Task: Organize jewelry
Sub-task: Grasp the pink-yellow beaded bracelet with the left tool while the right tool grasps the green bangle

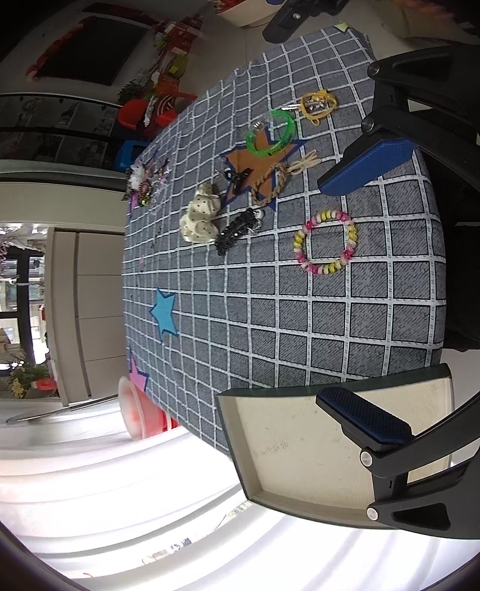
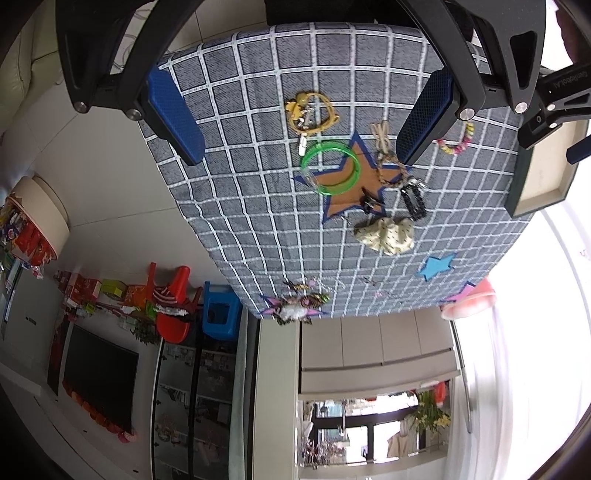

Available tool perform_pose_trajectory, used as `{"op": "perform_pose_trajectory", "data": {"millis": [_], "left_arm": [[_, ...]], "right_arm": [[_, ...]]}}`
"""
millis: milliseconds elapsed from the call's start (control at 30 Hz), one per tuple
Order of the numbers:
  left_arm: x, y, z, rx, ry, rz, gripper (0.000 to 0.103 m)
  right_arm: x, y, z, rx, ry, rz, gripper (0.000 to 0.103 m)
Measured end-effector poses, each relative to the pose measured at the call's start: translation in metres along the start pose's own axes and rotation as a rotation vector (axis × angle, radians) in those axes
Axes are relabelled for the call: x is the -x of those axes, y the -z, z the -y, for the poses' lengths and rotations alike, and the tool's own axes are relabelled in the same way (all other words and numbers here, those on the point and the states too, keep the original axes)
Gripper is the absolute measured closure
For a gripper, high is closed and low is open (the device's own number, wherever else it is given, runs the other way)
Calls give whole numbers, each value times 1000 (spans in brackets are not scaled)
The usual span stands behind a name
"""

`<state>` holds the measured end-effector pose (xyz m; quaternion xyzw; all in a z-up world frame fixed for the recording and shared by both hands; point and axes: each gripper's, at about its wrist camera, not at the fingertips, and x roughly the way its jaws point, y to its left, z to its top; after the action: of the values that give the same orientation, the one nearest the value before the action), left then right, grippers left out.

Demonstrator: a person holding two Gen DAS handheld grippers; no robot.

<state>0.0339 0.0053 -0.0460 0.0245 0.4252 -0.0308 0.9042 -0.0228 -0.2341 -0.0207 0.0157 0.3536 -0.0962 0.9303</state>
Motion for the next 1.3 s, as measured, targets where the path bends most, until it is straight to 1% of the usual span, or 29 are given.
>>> {"op": "perform_pose_trajectory", "data": {"millis": [200,433,600,633,667,733,767,800,867,900,1000,1033,1067,1100,1133,1167,1200,1233,1267,1300], "left_arm": [[-35,1,2,-8,51,-86,0],[-73,-1,10,-34,48,-150,0],[-93,-1,11,-42,58,-191,0],[-96,-1,11,-43,55,-196,2],[-99,-1,11,-45,54,-202,2],[-104,0,11,-45,57,-212,3],[-105,1,11,-48,60,-216,5],[-107,2,12,-53,63,-225,11],[-113,5,13,-59,70,-245,13],[-112,5,13,-60,69,-233,14],[-110,5,17,-75,86,-225,22],[-109,5,20,-82,95,-222,29],[-108,6,22,-90,103,-218,33],[-106,6,25,-101,114,-214,42],[-105,6,27,-110,123,-210,55],[-103,6,30,-119,133,-205,64],[-104,5,31,-122,139,-206,77],[-104,4,32,-120,154,-209,85],[-104,3,32,-111,170,-213,86],[-104,2,30,-101,181,-218,86]], "right_arm": [[-32,-1,14,-1,1,-76,0],[-79,-11,20,15,-28,-157,0],[-125,-17,14,64,-42,-234,1],[-131,-17,12,75,-42,-244,1],[-140,-16,10,88,-40,-258,3],[-152,-16,7,98,-41,-279,10],[-159,-15,6,98,-49,-293,11],[-165,-15,6,98,-55,-305,13],[-174,-13,3,106,-57,-319,19],[-177,-13,2,110,-58,-326,24],[-184,-9,-1,116,-68,-348,28],[-186,-7,-2,120,-67,-356,31],[-189,-4,-3,125,-68,-366,31],[-189,-4,-3,118,-74,-358,35],[-188,-4,-4,113,-82,-360,40],[-188,-4,-3,104,-94,-363,43],[-188,-5,-3,96,-107,-365,53],[-188,-5,-4,98,-103,-363,68],[-188,-7,-5,100,-108,-361,76],[-188,-7,-6,98,-114,-363,89]]}}
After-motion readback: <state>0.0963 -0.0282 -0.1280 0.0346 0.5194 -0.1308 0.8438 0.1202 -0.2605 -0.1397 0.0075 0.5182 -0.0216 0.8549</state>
